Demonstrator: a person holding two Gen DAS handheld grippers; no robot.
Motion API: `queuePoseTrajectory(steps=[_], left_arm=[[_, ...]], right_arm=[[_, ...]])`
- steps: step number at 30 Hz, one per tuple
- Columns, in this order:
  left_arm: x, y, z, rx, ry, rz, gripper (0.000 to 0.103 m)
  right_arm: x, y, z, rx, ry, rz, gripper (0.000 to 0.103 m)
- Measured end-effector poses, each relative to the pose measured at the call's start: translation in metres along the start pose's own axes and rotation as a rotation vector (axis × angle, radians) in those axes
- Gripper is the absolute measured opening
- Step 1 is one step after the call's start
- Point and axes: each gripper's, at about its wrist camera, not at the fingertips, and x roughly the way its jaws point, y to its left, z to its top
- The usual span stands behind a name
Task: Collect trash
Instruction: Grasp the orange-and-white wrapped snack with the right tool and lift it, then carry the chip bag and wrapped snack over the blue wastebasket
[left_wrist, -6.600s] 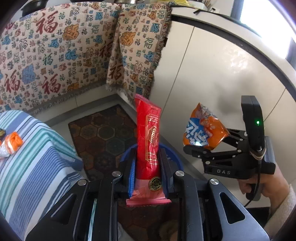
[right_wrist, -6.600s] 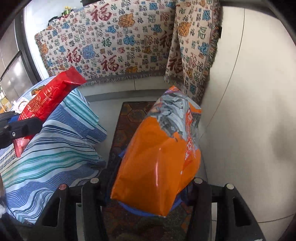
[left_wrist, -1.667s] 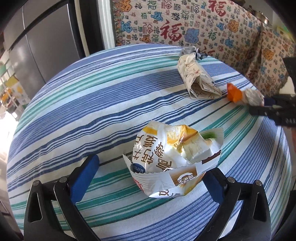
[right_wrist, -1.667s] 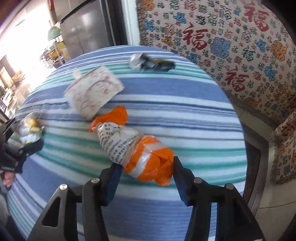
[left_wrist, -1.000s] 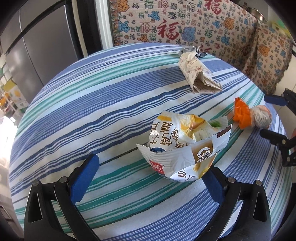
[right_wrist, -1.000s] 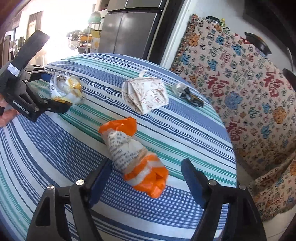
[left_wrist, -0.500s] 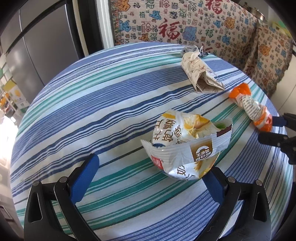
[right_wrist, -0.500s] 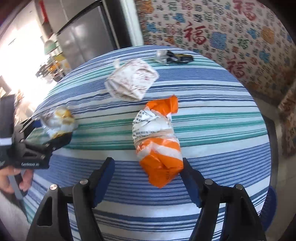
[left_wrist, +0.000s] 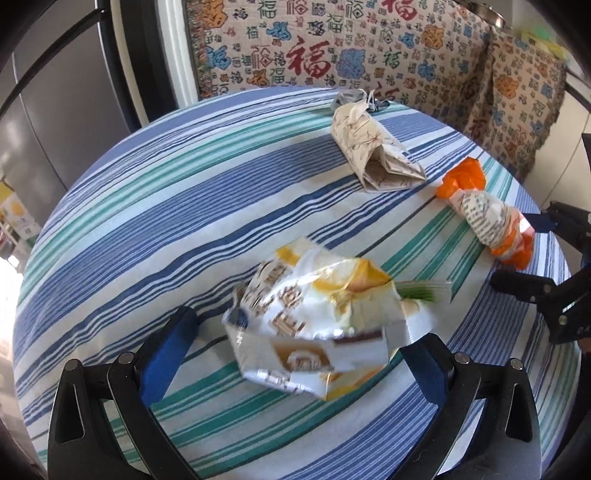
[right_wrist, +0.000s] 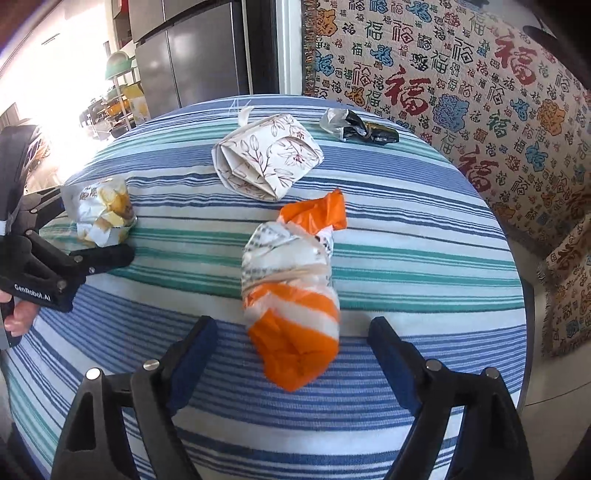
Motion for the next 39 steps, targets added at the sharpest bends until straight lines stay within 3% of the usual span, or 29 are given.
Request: queuePoseTrajectory(steps=[2, 3, 5, 6, 7, 10, 14, 21, 39], left_arm=[[0.003, -0.001, 0.004, -0.002, -0.001, 0.001, 0.103], [0.003, -0.001, 0.004, -0.004, -0.002, 0.001, 0.103], [-0.001, 0.000, 0.002, -0.011, -0.021, 0.008, 0.092], [-0.006, 0.000, 0.000, -0.011, -0.047, 0.008, 0.065], [-0.010, 0.000, -0.002, -0.010, -0.055, 0.005, 0.053], [-0.016, 0.004, -0.005, -0.036, -0.052, -0.020, 0.046], [-0.031, 0.008, -0.008, -0.111, -0.072, -0.076, 0.045], [-0.064, -0.024, 0.001, -0.095, -0.128, -0.151, 0.044], [-0.093, -0.207, 0.035, 0.155, -0.148, -0.360, 0.044]], right_arm=[[0.001, -0.001, 0.003, 0.016, -0.009, -0.003, 0.085], [-0.001, -0.002, 0.003, 0.029, -0.011, -0.004, 0.074], [-0.007, -0.008, 0.005, 0.057, -0.003, -0.037, 0.043], [-0.010, -0.013, 0.006, 0.085, 0.007, -0.010, 0.043], [-0.015, -0.018, 0.005, 0.115, -0.002, 0.019, 0.043], [-0.033, -0.023, 0.003, 0.112, -0.026, -0.013, 0.043], [-0.061, -0.032, -0.001, 0.131, -0.074, -0.013, 0.043], [-0.111, -0.067, -0.030, 0.227, -0.146, -0.038, 0.043], [-0.200, -0.190, -0.135, 0.480, -0.224, -0.260, 0.043]])
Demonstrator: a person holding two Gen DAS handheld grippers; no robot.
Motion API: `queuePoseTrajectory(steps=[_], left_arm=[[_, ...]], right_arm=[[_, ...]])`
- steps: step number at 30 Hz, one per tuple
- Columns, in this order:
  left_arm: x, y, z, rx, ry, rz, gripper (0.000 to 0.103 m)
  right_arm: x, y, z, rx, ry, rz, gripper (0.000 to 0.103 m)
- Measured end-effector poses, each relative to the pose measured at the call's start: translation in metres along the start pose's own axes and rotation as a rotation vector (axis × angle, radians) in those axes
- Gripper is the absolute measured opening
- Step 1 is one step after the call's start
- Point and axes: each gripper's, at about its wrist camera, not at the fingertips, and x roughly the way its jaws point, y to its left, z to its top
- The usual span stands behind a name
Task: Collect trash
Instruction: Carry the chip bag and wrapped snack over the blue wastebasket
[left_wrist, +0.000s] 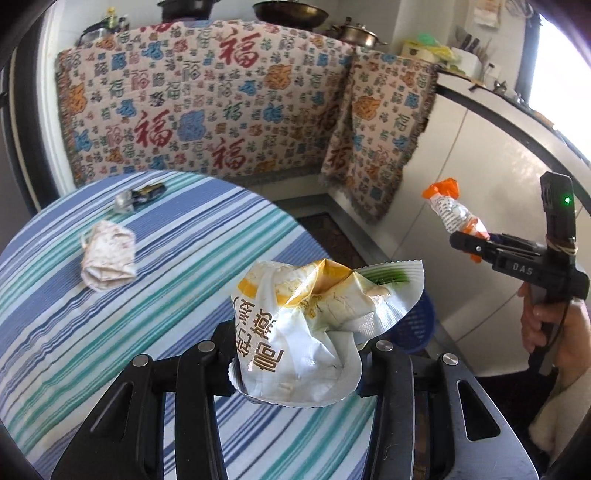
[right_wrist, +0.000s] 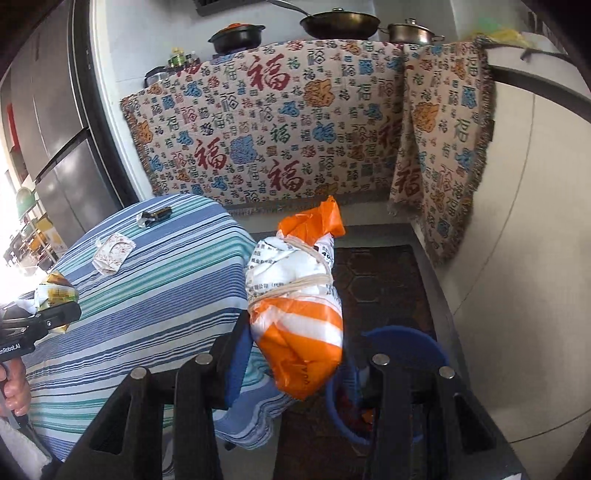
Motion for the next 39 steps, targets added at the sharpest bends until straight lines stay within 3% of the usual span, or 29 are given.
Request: queuePoseTrajectory(steps=[10, 19, 30, 39], left_arm=[[0.058, -0.097, 0.033, 0.120, 0.037, -0.131, 0.044], [0.117, -0.164, 0.050, 0.175, 0.078, -0.181, 0.044], [0.188, -0.196, 0.052, 0.163, 0.184, -0.204, 0.044], [0.215, -0.199, 0.053, 0.142, 0.222, -0.213, 0.045]], right_arm=[[-0.016, -0.077, -0.020, 0.058, 0.013, -0.124, 0.043], [-0.012, -0.138, -0.038, 0.116, 0.063, -0.192, 0.043], [0.017, -0.171, -0.048, 0.098, 0.177, -0.197, 0.044], [0.036, -0.173, -0.059, 0.055, 0.227, -0.171, 0.045]])
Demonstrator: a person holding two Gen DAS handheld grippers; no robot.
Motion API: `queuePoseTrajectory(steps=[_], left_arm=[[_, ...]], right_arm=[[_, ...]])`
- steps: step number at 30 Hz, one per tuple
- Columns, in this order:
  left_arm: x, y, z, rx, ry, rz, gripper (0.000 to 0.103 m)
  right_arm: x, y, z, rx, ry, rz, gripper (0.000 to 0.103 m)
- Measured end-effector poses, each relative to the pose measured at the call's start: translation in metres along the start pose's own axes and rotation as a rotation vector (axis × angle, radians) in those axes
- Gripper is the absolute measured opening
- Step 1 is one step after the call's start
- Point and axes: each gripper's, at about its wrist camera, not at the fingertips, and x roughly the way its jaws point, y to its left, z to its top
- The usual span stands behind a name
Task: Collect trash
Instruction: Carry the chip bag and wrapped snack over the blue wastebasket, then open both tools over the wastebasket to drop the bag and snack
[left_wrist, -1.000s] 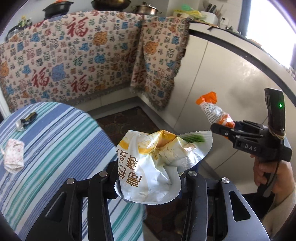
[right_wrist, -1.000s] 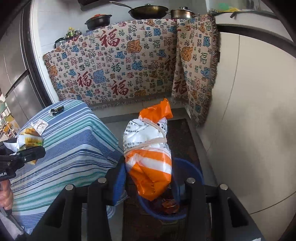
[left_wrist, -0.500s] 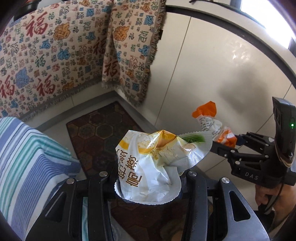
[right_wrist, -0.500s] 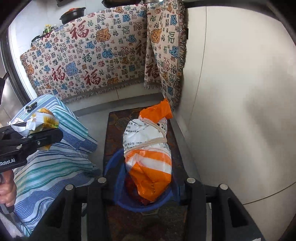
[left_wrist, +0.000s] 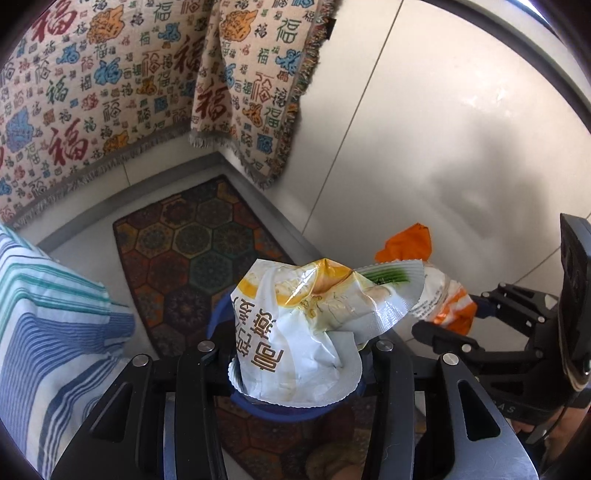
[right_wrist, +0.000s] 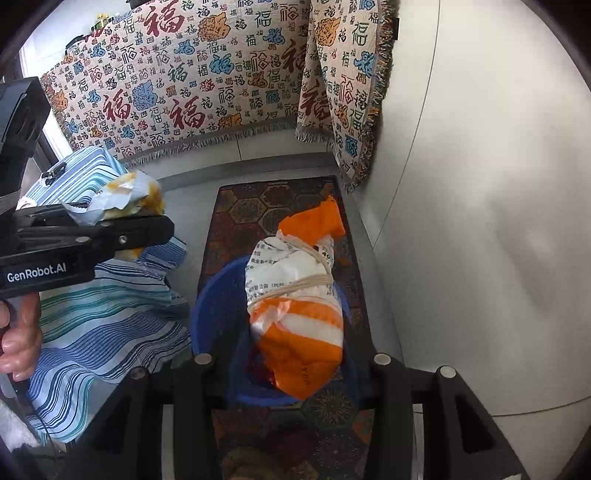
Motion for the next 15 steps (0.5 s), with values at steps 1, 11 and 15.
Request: queuePoseTrajectory(steps=[1, 11, 15], left_arm=[[0.0024, 0.0004, 0.0007, 0.000, 0.002, 0.001, 0.045], [0.0120, 0.0012, 0.0030, 0.011, 0.010, 0.000, 0.053], [0.0116, 0.0031, 0.0057, 0.003, -0.011, -0.007, 0.074]], right_arm=[[0.0020, 0.0007, 0.0003, -0.003, 0.002, 0.003, 0.045], [0.0084, 0.0051, 0.0040, -0.005, 0.000, -0.007, 0.054], [0.0092, 0.0053, 0.0058, -0.005, -0.011, -0.019, 0.063]])
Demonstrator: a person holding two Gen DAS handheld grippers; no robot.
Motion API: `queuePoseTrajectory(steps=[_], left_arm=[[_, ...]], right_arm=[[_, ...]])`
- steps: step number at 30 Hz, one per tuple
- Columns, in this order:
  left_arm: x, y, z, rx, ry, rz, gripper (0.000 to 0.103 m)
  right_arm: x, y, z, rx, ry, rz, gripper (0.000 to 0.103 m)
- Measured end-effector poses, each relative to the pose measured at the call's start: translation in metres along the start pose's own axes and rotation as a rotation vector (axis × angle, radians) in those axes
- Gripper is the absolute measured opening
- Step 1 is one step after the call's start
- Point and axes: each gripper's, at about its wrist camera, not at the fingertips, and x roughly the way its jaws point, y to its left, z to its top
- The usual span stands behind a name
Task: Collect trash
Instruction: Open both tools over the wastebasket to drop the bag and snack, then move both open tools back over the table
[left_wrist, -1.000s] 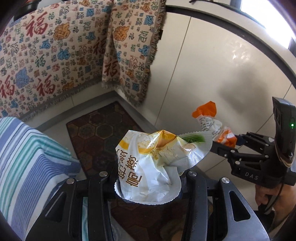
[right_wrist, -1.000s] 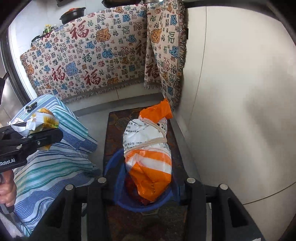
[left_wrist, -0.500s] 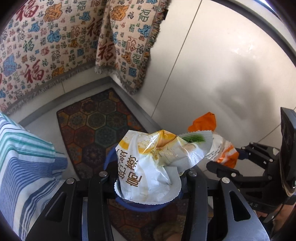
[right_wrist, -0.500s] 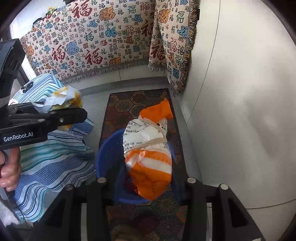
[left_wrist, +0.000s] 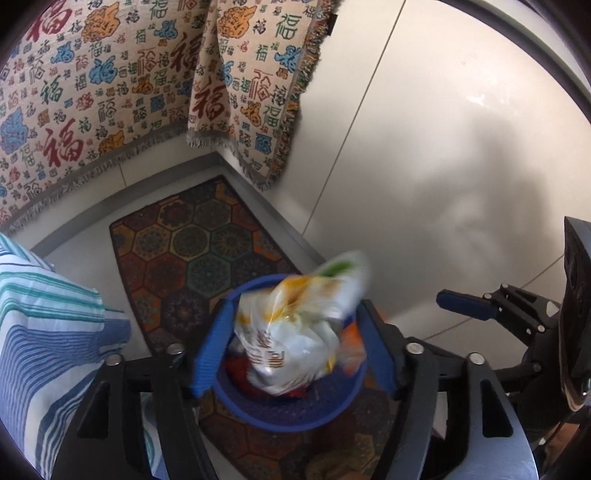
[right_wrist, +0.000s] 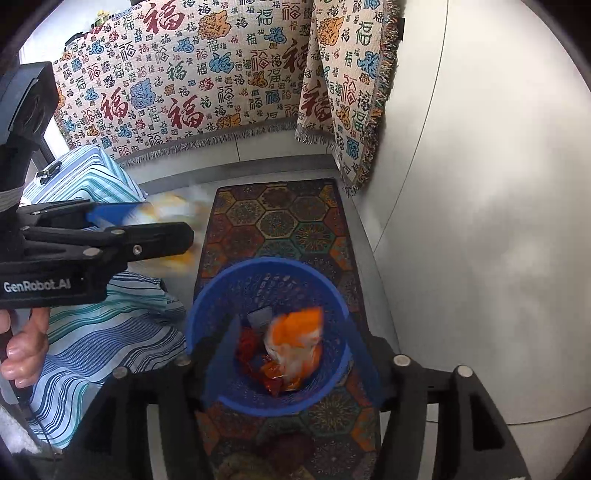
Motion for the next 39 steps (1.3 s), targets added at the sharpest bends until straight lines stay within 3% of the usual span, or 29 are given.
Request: queuePoseTrajectory(steps=[9, 13, 18, 22, 28, 34, 39], left_arm=[[-0.020, 0.009, 0.003, -0.041, -0.049, -0.004, 0.078], [-0.056, 0.015, -0.007, -0.058, -0.094, 0.012, 0.079], [-0.127, 0.033, -0.042, -0.081, -0.163, 0.075, 0.087], [-0.174, 0.061, -0.082, -0.112, -0.192, 0.159, 0.092], [-0.214, 0.129, -0.143, -0.226, -0.163, 0.325, 0.092], [-0.239, 0.210, -0.185, -0.315, -0.154, 0.529, 0.092], [-0.238, 0.284, -0.189, -0.421, -0.130, 0.500, 0.092]], right_arm=[[-0.013, -0.007, 0.009, 0.024, -0.066, -0.015, 0.064], [-0.029, 0.000, 0.017, 0.021, -0.128, -0.014, 0.064], [-0.052, 0.029, 0.028, -0.015, -0.219, 0.006, 0.064], [-0.066, 0.071, 0.037, -0.080, -0.273, 0.046, 0.064], [-0.078, 0.161, 0.035, -0.227, -0.319, 0.134, 0.065], [-0.064, 0.267, 0.017, -0.341, -0.271, 0.296, 0.065], [-0.040, 0.343, -0.007, -0.503, -0.212, 0.290, 0.065]])
